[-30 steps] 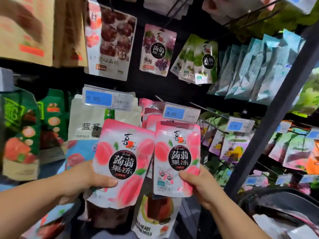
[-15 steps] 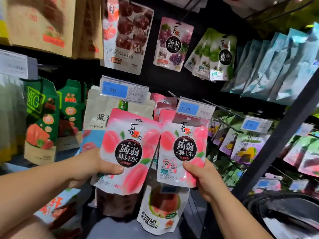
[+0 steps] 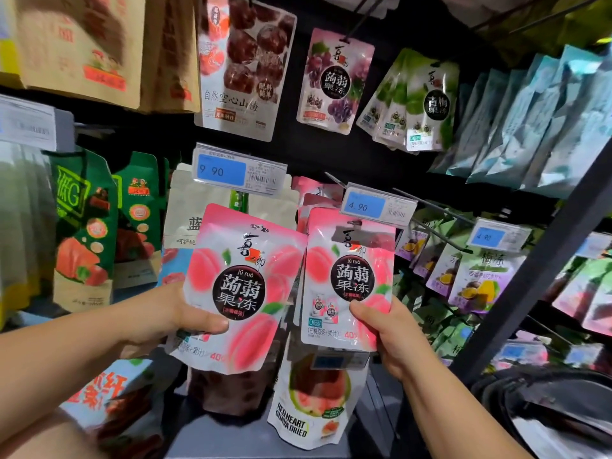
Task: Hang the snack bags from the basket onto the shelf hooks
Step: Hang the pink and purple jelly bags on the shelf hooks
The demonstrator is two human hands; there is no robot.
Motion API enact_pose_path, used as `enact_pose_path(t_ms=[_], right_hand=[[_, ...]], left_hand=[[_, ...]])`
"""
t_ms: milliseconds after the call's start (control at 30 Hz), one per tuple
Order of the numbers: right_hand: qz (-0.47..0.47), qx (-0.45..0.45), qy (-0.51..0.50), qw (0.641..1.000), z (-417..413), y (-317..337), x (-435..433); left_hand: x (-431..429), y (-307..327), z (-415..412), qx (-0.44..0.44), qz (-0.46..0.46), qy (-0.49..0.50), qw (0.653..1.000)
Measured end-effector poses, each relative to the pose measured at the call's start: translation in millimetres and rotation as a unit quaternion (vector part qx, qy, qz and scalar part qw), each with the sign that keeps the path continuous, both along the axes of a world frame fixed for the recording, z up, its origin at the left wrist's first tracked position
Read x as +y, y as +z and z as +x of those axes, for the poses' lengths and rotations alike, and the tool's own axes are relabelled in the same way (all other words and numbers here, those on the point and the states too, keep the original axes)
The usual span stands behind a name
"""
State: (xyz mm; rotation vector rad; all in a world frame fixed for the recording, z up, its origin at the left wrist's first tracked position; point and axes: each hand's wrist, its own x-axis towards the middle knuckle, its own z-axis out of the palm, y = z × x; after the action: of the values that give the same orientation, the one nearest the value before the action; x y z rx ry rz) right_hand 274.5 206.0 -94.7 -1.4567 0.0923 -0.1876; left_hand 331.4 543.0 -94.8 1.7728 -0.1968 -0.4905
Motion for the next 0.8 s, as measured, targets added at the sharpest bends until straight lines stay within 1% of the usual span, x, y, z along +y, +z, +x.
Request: enact_pose_path(t_ms=[100,167,267,367,433,500,567,600,667,700,800], right_hand=[[-0.001,0.006,-0.009,1.0,9,-4,0],[-0.007,0.004,-0.02,1.0,16,-9,1],[-0.048,0.004,-0.031,0.998,21,-18,3],[-0.073,0.017,-0.035,0.997,21,-25,0],[-0.111,0.034,-0.051,0.992,19,-29,-4],[-0.159,0.016,-0.099,0.982,15,-31,-7],[-0.199,-0.025,-0.191,0.961,6,-30,-7],[-0.243,-0.048,-0.238,0.939,2,-28,-6],[-0.33,-0.105,-0.274,0.897,-11,-19,0],[-0.358,-0.129,-0.26,0.887,-16,-15,3],[-0.335,-0.138,-0.13,0.923,-26,-11,13]], left_hand=[[-15,19,-17,0.039,-0.057,-0.025,0.997],[-27,25,-21,0.024,-0.074,-0.03,0.997],[-41,29,-27,0.022,-0.112,-0.038,0.993],[-44,18,-19,0.013,-0.106,-0.065,0.992],[-45,12,-13,0.005,-0.101,-0.077,0.992],[-50,11,-10,0.0,-0.09,-0.093,0.992],[-55,8,-8,-0.008,-0.108,-0.1,0.989],[-59,7,-8,-0.01,-0.118,-0.1,0.988],[-66,7,-9,-0.011,-0.127,-0.102,0.987],[-69,5,-8,-0.015,-0.131,-0.103,0.986],[-79,3,-6,-0.014,-0.126,-0.11,0.986]])
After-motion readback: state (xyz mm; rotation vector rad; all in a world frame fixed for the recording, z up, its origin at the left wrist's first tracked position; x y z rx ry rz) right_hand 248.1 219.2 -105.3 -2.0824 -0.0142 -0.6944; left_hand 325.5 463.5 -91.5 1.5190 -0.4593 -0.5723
